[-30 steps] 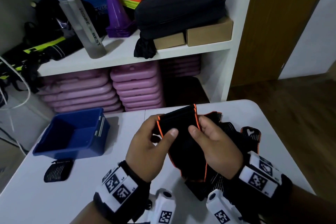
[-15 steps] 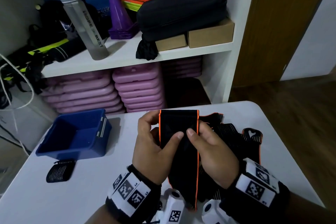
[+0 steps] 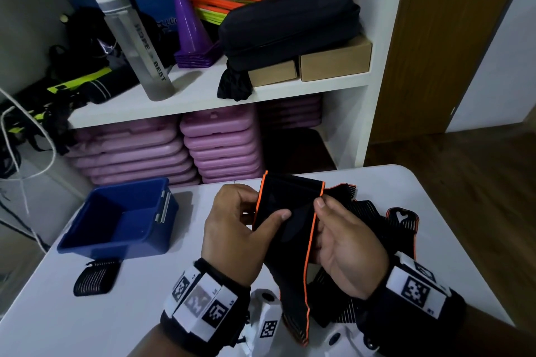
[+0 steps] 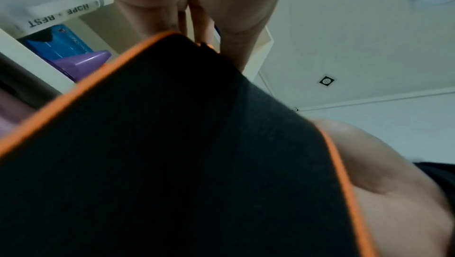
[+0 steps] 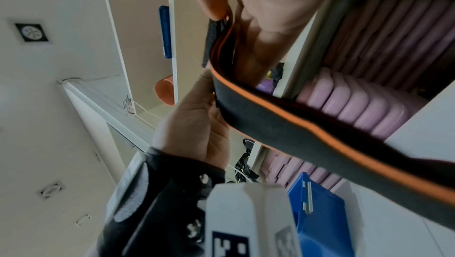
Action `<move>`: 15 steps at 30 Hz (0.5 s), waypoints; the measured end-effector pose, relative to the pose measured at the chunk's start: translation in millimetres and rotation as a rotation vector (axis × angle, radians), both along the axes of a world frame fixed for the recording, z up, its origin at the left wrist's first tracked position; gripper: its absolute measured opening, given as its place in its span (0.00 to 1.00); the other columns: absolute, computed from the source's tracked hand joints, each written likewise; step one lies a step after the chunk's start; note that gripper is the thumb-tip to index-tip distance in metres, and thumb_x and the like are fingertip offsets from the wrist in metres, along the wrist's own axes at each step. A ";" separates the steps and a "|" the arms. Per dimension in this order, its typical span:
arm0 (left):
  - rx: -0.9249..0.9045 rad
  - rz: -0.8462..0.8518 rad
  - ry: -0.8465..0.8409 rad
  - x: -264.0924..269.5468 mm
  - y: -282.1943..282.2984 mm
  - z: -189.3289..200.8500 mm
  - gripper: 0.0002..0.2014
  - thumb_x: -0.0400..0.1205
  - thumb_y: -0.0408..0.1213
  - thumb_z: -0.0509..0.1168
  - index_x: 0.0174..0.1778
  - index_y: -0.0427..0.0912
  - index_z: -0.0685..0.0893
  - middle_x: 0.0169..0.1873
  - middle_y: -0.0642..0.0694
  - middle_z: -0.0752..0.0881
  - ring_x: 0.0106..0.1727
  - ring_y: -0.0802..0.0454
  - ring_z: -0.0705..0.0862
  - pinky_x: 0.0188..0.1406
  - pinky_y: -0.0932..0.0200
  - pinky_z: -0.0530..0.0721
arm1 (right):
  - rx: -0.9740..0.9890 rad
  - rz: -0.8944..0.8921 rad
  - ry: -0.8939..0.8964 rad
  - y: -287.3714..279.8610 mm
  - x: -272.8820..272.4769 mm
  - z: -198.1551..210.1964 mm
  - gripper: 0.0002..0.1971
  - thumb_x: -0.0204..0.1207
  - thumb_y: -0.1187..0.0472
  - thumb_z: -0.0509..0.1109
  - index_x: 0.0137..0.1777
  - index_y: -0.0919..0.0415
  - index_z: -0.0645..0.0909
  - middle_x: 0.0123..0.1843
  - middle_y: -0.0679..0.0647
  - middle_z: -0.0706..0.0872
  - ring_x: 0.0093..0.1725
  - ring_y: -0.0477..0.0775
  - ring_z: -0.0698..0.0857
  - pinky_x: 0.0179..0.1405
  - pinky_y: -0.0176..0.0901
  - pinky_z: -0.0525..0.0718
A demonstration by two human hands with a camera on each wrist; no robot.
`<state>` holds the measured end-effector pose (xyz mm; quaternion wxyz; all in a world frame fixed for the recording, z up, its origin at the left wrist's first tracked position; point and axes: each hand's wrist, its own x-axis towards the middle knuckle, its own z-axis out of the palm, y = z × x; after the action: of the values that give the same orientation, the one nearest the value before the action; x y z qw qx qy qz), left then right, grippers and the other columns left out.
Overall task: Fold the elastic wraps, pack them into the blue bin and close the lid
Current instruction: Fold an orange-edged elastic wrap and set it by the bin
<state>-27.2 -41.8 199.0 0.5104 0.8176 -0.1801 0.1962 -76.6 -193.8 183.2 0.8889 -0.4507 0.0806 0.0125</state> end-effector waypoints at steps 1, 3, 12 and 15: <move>-0.021 0.013 0.031 0.9 -0.5 0.0 0.20 0.65 0.42 0.84 0.38 0.56 0.77 0.39 0.56 0.84 0.39 0.57 0.86 0.38 0.62 0.86 | -0.004 0.006 0.016 -0.4 0.5 1.5 0.25 0.73 0.48 0.61 0.65 0.62 0.80 0.61 0.73 0.86 0.57 0.70 0.87 0.43 0.57 0.89; -0.031 -0.001 0.090 2.2 -0.6 1.1 0.19 0.65 0.44 0.83 0.34 0.52 0.76 0.36 0.53 0.84 0.35 0.54 0.85 0.35 0.57 0.85 | -0.005 0.043 0.040 -2.1 1.9 0.6 0.27 0.75 0.43 0.57 0.68 0.59 0.79 0.61 0.71 0.86 0.60 0.71 0.87 0.52 0.63 0.88; -0.253 -0.307 0.415 3.6 9.4 14.1 0.09 0.74 0.36 0.72 0.49 0.43 0.88 0.42 0.45 0.92 0.45 0.49 0.91 0.45 0.58 0.88 | 0.114 0.076 0.081 -11.8 4.4 0.2 0.22 0.84 0.53 0.56 0.72 0.63 0.78 0.67 0.65 0.85 0.68 0.64 0.84 0.67 0.60 0.81; -0.323 -0.166 0.356 11.7 15.2 16.3 0.04 0.75 0.36 0.71 0.43 0.41 0.87 0.34 0.43 0.90 0.36 0.52 0.87 0.38 0.62 0.85 | -0.034 -0.067 0.091 -14.4 9.1 4.1 0.15 0.86 0.59 0.58 0.67 0.61 0.81 0.59 0.62 0.90 0.59 0.61 0.89 0.56 0.61 0.87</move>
<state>-15.5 -26.7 215.3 0.6725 0.7295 -0.1203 0.0329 -67.5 -208.1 187.2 0.8766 -0.4616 0.1361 0.0019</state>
